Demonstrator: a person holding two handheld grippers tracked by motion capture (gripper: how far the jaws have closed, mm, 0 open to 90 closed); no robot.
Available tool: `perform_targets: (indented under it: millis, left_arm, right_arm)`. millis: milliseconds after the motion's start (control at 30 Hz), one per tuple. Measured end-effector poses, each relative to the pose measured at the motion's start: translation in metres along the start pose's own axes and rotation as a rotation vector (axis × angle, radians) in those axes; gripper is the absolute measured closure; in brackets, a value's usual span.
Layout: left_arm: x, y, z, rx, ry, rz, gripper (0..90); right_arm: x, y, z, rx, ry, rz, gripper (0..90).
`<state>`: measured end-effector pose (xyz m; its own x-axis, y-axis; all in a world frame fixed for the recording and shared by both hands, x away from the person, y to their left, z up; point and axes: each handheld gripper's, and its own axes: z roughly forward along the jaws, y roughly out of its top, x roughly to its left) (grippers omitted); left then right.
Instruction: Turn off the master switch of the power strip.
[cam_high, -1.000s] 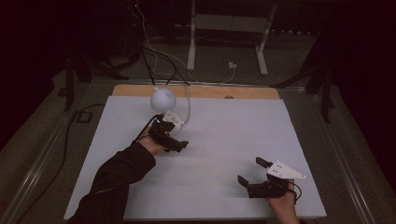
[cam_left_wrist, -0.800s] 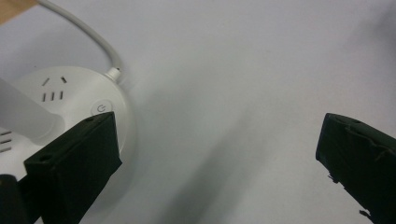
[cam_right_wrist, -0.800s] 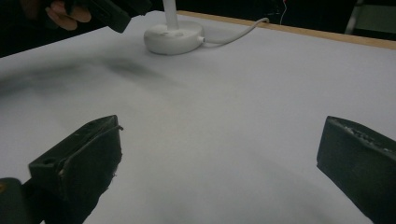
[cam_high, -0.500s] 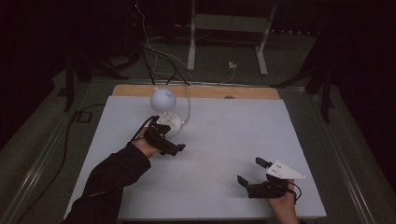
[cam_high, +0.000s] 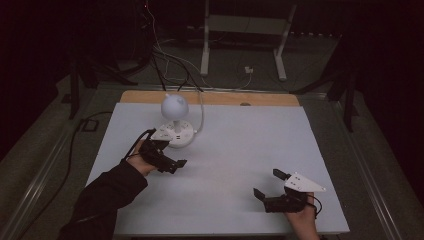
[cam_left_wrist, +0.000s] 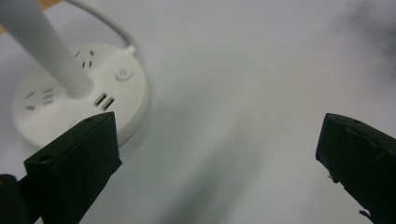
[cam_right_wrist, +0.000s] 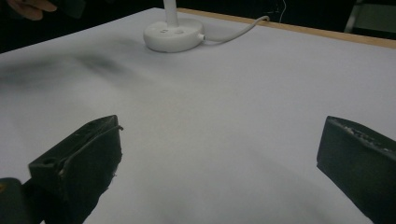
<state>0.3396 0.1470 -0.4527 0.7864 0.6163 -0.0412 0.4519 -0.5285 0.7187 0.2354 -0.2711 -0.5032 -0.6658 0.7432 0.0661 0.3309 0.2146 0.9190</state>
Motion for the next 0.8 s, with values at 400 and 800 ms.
perform_targets:
  millis: [400, 800]
  left_arm:
    - [-0.003, -0.03, -0.018, -0.015, 0.004, -0.007, 0.2]
    - [-0.015, -0.061, -0.033, -0.051, 0.002, -0.02, 0.2]
  right_arm:
    - [0.001, 0.0, 0.002, 0.007, 0.004, -0.002, 0.0]
    - [0.002, -0.001, 0.003, 0.014, 0.005, -0.003, 0.0]
